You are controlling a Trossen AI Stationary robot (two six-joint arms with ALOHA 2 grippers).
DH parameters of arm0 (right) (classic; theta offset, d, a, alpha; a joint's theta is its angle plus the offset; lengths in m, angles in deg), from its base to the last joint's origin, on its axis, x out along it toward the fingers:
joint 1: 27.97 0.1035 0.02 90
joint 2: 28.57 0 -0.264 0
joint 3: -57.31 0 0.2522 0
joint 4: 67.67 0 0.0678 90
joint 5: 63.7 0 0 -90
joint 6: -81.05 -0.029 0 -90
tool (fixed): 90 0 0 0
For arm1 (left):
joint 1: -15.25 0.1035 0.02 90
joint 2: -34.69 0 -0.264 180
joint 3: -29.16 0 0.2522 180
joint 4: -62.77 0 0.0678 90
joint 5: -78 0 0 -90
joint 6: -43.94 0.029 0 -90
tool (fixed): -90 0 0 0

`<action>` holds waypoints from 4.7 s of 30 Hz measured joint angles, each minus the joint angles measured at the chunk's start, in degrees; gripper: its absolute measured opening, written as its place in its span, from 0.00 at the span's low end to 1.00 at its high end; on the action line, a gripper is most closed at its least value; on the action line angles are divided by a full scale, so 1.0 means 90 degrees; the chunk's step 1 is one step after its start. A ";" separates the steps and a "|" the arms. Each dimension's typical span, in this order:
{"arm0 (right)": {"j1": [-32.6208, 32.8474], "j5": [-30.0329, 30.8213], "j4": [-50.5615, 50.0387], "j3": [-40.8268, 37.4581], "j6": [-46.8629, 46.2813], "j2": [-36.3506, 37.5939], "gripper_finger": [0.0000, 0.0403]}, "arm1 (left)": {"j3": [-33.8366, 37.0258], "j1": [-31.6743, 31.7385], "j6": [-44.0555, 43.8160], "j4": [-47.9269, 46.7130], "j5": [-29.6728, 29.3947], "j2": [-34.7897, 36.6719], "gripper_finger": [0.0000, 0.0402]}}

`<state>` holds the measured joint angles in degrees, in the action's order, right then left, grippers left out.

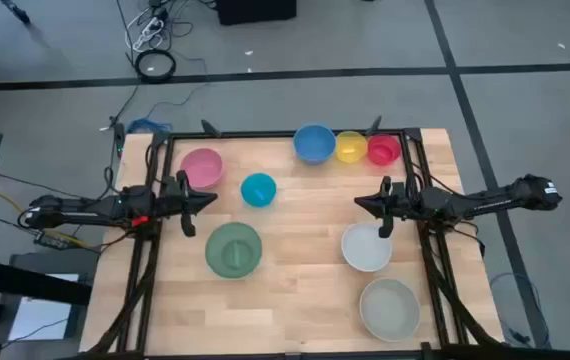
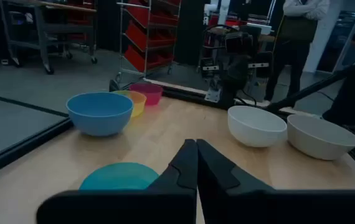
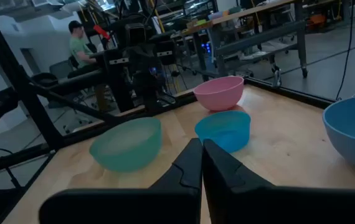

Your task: Nest bowls inside each other

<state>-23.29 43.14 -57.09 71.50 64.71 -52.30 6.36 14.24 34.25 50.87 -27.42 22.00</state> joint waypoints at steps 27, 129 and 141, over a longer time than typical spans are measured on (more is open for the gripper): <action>0.0002 -0.0001 0.0000 0.0001 -0.0002 0.0001 0.01 | 0.0000 -0.0001 0.0002 -0.0001 0.0002 0.0000 0.01; 0.0002 0.0037 0.1479 0.0046 -0.0537 0.0002 0.01 | -0.0775 -0.1192 -0.5476 -0.2944 0.3901 -0.1461 0.01; 0.0002 0.0029 0.1479 0.0046 -0.0455 0.0002 0.01 | -0.0775 -0.1192 -0.6365 -0.2814 0.3063 -0.2532 0.01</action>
<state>-23.26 43.41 -43.78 71.92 60.62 -52.27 -0.62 3.51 -23.04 25.55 0.15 -0.79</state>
